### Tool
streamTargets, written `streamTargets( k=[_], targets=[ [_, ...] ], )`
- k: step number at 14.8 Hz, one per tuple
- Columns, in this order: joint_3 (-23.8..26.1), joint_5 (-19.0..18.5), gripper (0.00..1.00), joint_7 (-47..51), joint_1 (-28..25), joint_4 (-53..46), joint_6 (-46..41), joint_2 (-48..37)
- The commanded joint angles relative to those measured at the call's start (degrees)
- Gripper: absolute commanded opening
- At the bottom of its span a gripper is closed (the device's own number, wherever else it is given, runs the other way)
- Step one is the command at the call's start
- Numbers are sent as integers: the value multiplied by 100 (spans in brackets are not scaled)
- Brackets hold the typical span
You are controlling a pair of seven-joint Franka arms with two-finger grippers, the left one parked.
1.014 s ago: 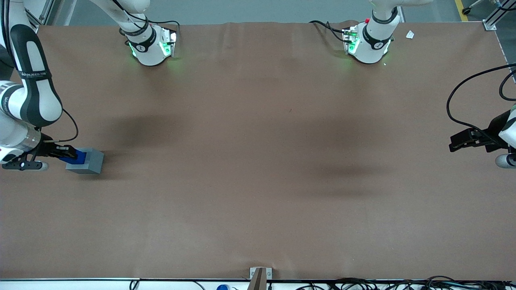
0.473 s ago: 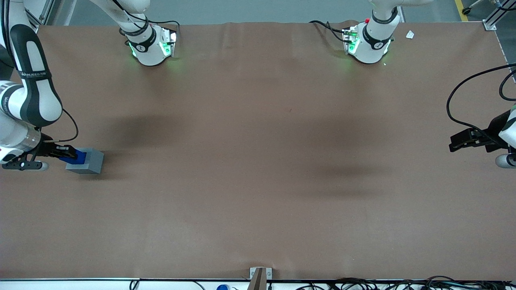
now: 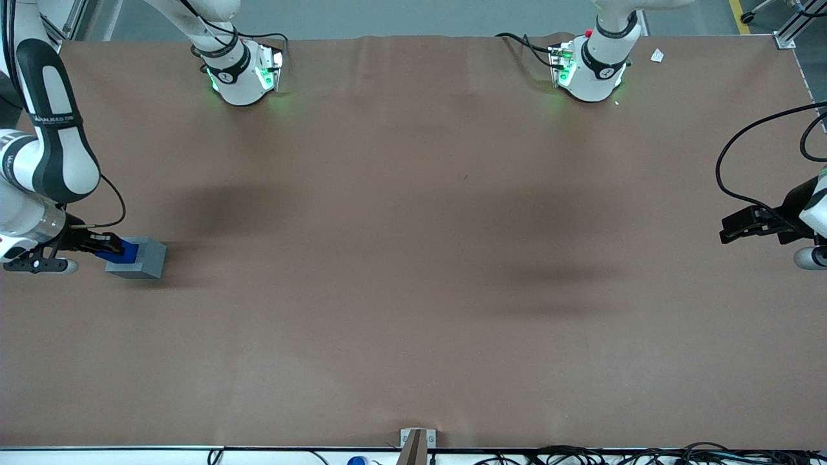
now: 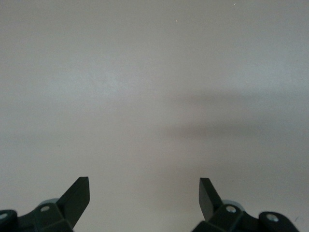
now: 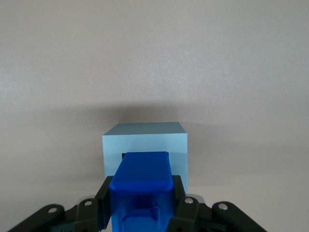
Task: Insert blue part into gray base with right arm
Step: 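Lower the blue block into the gray base's opening, pressing it in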
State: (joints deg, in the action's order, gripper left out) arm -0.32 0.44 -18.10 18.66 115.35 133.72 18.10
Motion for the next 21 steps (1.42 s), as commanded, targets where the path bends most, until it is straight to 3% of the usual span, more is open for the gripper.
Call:
streamTargets(
  k=[1,21],
  targets=[
    [129,185,8,-71,50,331,128,97],
    [120,185,8,-80,173,331,102,44]
  ],
)
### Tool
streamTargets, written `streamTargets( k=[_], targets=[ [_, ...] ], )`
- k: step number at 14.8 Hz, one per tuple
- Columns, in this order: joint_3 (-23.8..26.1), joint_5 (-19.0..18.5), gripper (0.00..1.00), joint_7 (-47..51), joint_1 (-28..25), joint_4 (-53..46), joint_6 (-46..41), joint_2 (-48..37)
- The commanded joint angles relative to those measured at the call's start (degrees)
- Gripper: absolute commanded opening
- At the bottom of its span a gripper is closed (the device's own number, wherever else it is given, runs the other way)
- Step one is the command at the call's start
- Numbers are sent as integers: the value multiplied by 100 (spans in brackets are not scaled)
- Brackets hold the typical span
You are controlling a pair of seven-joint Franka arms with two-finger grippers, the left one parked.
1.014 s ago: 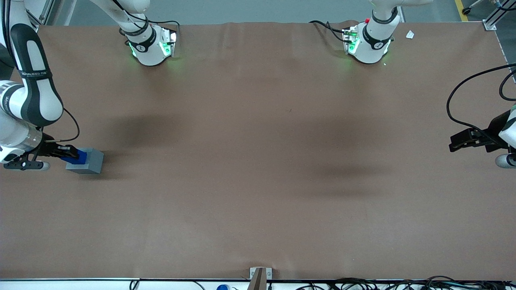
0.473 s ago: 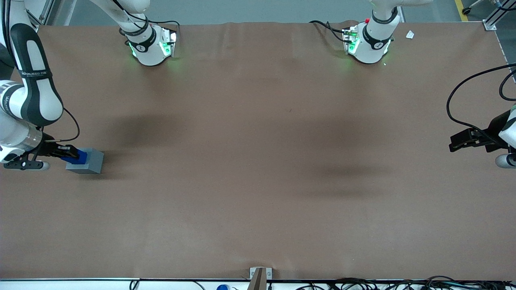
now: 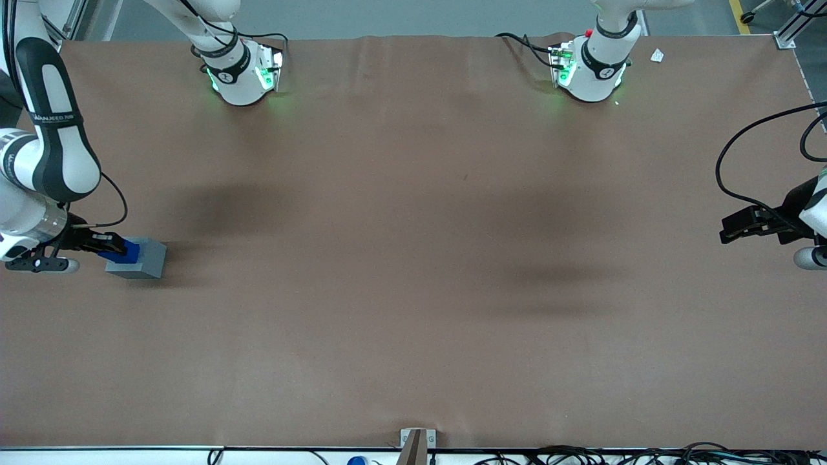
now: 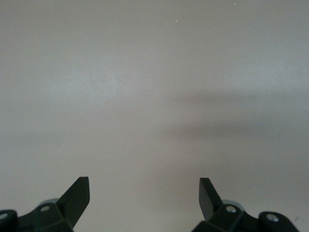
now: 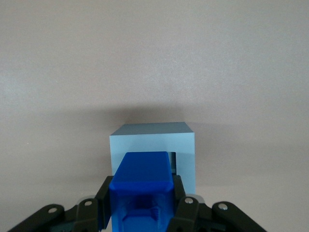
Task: Insert blue part into gray base with right arm
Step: 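Lower the blue block into the gray base's opening, pressing it in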
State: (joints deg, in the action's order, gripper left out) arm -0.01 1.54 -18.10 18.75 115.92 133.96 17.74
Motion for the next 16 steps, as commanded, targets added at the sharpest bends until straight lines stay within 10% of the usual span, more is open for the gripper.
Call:
streamTargets(
  k=[1,16],
  targets=[
    [88,75,8,-71,164,273,78,80],
    [80,66,6,-80,190,212,-98,-52]
  ],
)
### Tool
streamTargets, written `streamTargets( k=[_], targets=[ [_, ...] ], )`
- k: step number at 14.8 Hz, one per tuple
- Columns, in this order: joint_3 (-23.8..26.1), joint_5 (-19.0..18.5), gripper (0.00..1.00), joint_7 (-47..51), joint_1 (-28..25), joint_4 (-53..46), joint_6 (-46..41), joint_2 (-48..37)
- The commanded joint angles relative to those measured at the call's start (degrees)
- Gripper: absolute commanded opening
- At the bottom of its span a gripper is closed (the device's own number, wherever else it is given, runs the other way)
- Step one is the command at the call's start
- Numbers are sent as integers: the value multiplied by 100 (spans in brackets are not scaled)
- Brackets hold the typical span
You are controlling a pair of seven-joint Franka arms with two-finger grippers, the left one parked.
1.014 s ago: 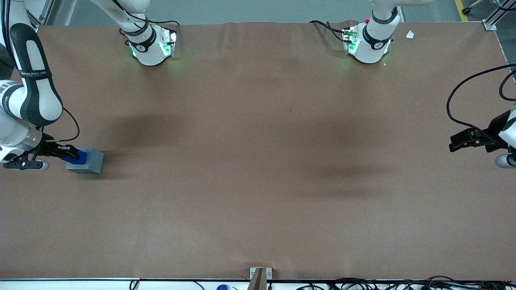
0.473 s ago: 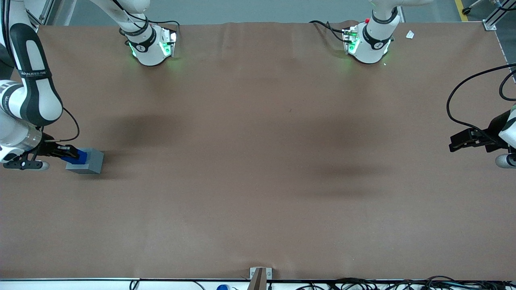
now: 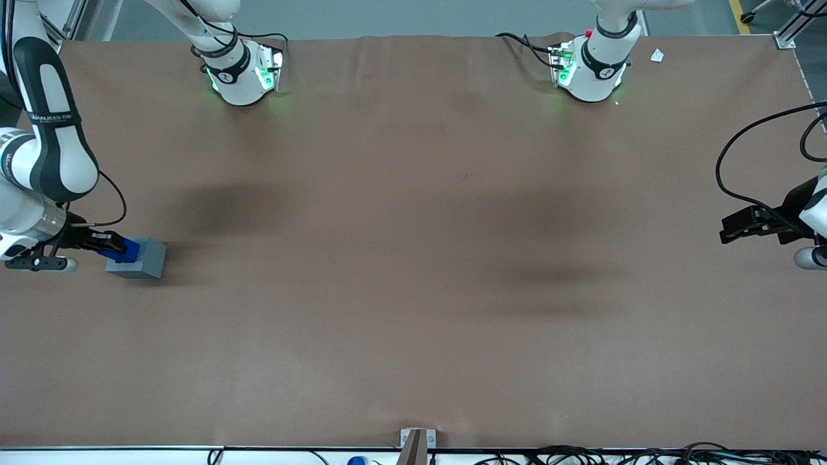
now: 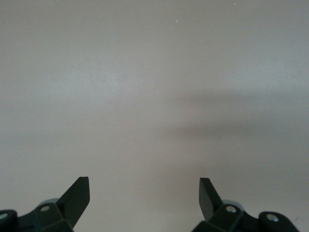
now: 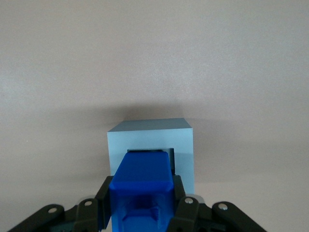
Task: Insert blue part into gray base with right arm
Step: 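Lower the blue block into the gray base's opening, pressing it in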
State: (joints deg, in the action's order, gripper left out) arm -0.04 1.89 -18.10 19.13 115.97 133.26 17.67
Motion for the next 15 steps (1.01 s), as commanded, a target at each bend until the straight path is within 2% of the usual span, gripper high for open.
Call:
streamTargets(
  k=[1,15],
  targets=[
    [74,31,6,-80,153,207,-28,-45],
    [74,31,7,-256,241,198,51,8]
  ],
)
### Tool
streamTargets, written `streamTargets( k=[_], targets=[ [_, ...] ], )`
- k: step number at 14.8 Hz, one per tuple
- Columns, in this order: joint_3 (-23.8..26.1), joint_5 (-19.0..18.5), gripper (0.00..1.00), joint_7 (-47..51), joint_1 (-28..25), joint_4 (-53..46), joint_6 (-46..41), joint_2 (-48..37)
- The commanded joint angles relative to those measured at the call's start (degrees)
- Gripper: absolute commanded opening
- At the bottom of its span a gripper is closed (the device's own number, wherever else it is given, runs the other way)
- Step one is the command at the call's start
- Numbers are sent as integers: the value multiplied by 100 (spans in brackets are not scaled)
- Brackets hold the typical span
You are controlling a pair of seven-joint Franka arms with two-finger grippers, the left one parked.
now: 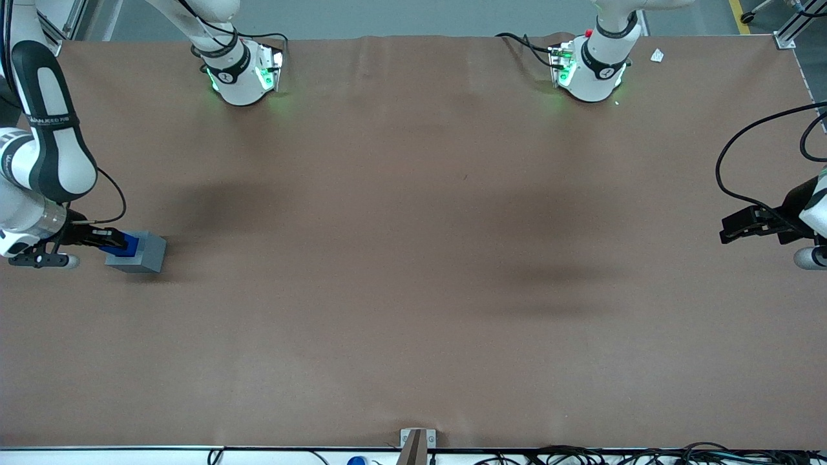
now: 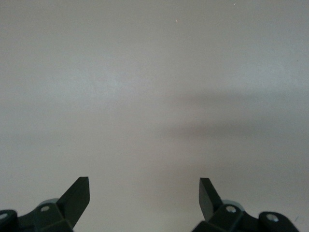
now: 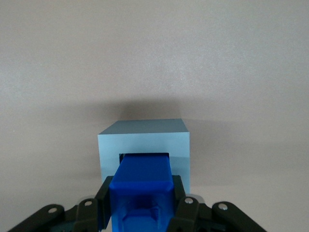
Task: Insert blue part into gray base with right arm
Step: 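Lower the blue block into the gray base's opening, pressing it in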
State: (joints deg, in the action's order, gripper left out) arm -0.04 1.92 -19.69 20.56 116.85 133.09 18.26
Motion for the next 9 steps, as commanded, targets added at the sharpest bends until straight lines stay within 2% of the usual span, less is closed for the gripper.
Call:
streamTargets(
  k=[1,2,3,4,7,9],
  targets=[
    [75,28,11,-96,97,101,77,-42],
    [75,28,20,-52,80,49,42,-42],
    [75,28,34,-43,71,13,-11,-33],
    [75,28,58,-35,62,4,-11,-33],
    [83,28,100,-43,36,-83,-20,-42],
    [101,28,100,-26,10,-215,-125,-86]
  ],
)
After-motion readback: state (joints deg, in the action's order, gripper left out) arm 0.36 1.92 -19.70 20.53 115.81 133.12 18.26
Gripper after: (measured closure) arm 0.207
